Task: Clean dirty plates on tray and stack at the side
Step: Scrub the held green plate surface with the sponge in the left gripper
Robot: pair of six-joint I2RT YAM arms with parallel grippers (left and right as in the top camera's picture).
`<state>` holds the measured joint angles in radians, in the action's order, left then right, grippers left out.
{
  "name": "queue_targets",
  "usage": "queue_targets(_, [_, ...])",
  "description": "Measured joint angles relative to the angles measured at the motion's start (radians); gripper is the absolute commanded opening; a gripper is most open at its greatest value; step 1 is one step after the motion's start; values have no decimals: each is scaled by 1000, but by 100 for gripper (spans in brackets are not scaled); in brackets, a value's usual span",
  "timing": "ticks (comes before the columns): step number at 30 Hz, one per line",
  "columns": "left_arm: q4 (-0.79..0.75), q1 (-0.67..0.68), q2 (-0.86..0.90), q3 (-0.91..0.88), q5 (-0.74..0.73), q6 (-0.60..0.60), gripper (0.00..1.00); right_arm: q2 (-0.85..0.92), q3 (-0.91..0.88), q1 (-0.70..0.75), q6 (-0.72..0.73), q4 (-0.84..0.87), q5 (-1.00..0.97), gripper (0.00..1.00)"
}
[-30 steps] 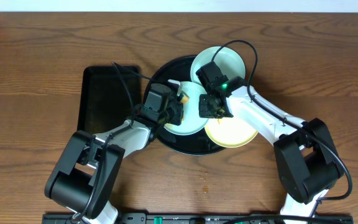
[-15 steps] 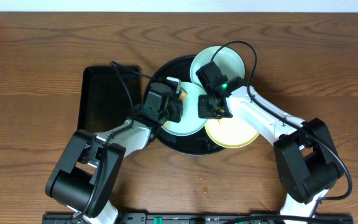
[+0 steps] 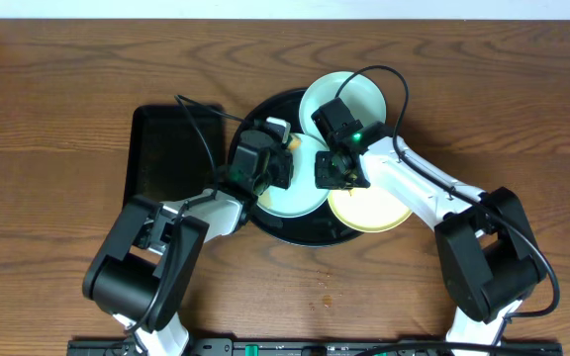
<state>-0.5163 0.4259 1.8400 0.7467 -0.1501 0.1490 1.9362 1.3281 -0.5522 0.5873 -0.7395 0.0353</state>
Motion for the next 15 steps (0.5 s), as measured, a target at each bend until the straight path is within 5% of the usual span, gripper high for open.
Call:
queue_targets(8, [-173,-34,13,-3,0,0,8,1,0,-3,-8,-2,18,1])
queue_targets(15, [-104,-47,-7,-3,0,0,8,1,0,-3,-14,-2,18,1])
